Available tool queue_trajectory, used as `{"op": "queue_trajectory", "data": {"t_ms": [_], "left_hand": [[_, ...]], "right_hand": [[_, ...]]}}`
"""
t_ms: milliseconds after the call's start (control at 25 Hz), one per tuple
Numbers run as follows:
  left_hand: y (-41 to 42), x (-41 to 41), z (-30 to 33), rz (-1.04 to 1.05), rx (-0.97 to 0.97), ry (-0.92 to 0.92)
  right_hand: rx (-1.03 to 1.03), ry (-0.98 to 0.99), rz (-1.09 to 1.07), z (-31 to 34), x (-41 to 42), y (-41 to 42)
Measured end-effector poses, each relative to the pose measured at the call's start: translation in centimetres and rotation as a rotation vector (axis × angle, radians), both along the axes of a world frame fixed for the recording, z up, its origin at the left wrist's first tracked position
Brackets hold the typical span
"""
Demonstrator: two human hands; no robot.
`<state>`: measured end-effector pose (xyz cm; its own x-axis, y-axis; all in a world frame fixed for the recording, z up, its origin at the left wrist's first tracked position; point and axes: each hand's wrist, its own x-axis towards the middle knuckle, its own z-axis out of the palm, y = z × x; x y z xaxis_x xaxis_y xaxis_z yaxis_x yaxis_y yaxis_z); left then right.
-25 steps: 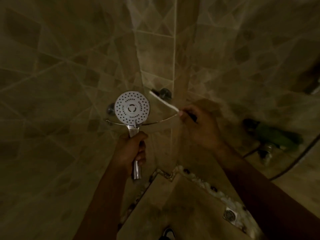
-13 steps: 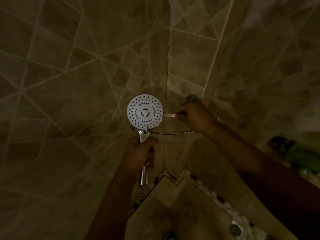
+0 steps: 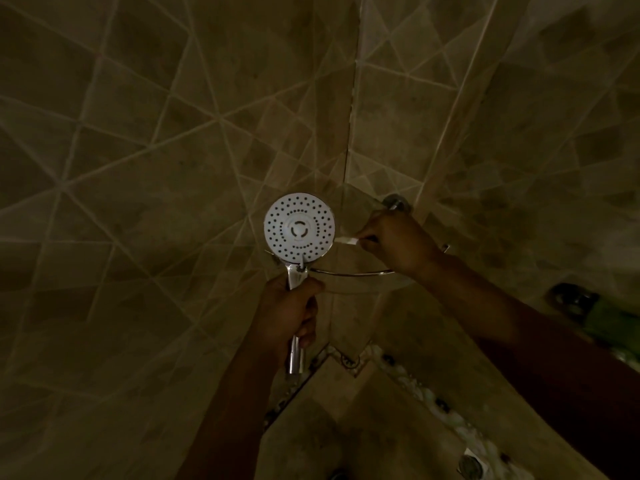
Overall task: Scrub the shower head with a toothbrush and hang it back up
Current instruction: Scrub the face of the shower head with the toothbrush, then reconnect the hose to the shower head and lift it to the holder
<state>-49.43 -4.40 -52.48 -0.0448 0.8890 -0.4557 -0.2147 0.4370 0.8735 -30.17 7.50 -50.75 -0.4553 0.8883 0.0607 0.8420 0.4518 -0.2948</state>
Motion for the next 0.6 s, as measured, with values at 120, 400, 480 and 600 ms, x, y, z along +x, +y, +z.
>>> {"op": "queue_trajectory", "data": {"t_ms": [120, 400, 480, 600], "left_hand": [[0.1, 0.5, -0.1, -0.019, 0.011, 0.003], [0.0, 3.8, 0.5, -0.120, 0.028, -0.013], [0.0, 5.0, 0.9, -0.147, 0.027, -0.023], [-0.3, 7.6, 1.8, -0.219, 0.058, -0.020]], "right_hand": [[-0.001, 0.258, -0.055, 0.2, 0.1, -0.9], [-0.283, 0.916, -0.093, 3.7, 1.3, -5.9], [-0.311, 0.990, -0.118, 4.3, 2.5, -6.7], [-0.259, 0.997, -0.191, 5.3, 5.2, -8.1]]}}
